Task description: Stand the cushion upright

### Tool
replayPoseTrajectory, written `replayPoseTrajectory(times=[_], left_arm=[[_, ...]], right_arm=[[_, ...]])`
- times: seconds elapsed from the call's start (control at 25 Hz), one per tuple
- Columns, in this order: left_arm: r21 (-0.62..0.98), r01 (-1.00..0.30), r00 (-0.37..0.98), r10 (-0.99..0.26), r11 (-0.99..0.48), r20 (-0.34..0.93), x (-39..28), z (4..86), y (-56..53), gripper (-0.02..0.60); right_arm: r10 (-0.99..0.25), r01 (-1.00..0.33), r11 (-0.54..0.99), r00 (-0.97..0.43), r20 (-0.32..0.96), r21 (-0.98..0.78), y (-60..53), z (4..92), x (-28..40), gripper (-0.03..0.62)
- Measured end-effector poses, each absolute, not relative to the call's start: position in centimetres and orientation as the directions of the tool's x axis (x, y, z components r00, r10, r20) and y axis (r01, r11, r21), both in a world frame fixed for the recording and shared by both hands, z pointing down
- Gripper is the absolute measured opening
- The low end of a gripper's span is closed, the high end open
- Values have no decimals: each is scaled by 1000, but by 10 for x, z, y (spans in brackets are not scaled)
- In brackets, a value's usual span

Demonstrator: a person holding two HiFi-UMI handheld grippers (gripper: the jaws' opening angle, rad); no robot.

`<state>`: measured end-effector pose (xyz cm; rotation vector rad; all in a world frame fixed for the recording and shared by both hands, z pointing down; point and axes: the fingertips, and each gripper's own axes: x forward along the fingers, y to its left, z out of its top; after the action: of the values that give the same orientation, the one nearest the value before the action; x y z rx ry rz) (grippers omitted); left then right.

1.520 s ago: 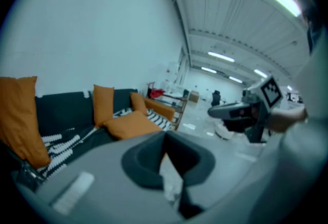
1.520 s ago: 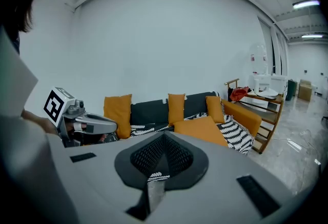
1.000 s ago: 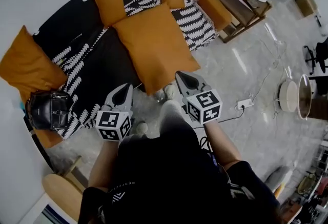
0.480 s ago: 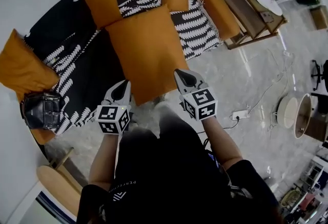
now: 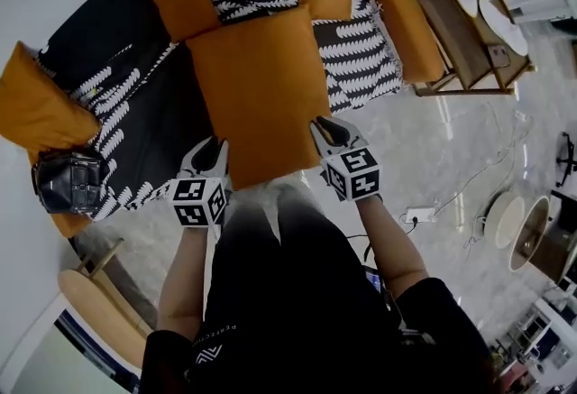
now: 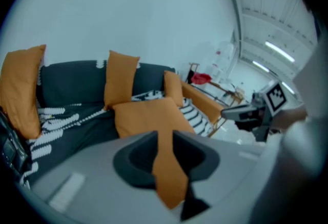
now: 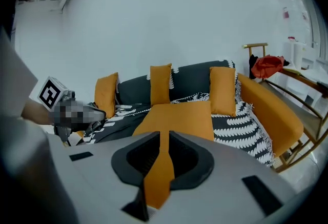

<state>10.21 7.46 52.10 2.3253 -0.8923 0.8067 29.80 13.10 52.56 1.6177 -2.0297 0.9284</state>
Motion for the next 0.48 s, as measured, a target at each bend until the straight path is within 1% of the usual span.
replayPoseTrajectory(times=[0.08,0.16,0.28,0.48], left_arm=[[251,-731,593,-407,-635,695,104,530,72,101],[246,-734,579,-393,-633,714,103,541,72,117],[242,-737,560,-370,-631,741,98,556,66,167],[262,-766,537,-359,-587,764,88,586,50,219]], right_arm=[[-691,-957,120,-272,670,-265,125,539,305,64],[-682,-955,108,-274,678,-278,121,550,309,106],[-672,-949,87,-280,685,-303,116,565,313,146],[-642,-947,55,-277,715,-317,110,598,321,212]])
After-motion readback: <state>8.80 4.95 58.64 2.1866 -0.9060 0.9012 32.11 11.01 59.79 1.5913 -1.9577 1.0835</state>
